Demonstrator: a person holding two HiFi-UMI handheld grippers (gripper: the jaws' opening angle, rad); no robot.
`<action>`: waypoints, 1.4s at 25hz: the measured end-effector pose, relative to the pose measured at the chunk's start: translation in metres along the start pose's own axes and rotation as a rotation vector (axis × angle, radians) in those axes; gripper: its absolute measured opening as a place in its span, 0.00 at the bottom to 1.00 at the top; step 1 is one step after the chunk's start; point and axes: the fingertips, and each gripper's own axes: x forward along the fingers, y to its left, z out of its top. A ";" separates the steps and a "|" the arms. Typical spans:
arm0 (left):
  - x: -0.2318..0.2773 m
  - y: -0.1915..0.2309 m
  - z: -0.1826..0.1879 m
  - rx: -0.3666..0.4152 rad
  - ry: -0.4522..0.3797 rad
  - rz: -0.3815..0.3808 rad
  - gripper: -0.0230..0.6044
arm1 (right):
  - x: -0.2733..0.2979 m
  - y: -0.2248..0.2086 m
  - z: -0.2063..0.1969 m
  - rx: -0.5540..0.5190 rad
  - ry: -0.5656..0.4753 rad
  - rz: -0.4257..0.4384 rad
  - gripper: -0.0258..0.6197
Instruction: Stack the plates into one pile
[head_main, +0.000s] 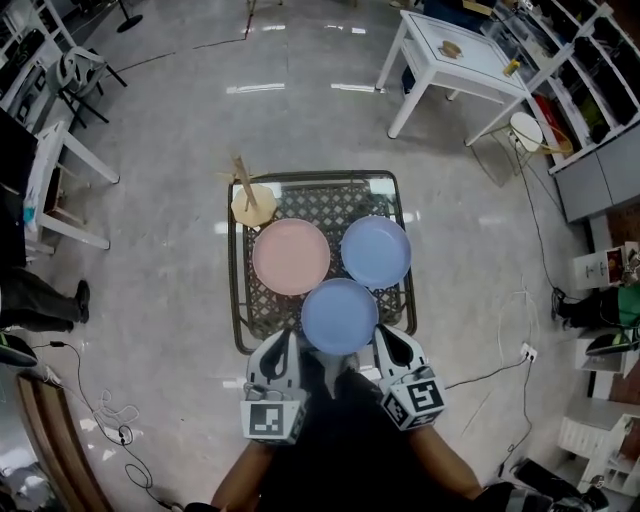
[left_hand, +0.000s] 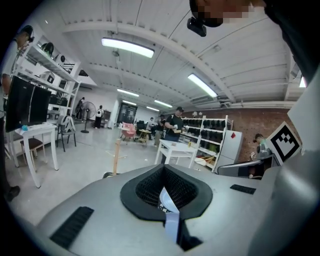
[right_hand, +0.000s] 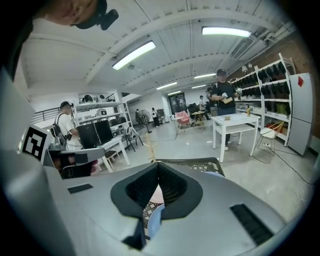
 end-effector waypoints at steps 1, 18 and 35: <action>0.000 0.003 -0.001 -0.001 0.010 0.006 0.06 | 0.002 0.000 0.000 -0.001 0.007 -0.003 0.05; 0.040 0.004 -0.048 -0.044 0.119 0.175 0.06 | 0.055 -0.062 -0.026 -0.042 0.123 0.109 0.05; 0.094 0.012 -0.145 -0.095 0.271 0.243 0.06 | 0.111 -0.123 -0.125 -0.061 0.377 0.156 0.05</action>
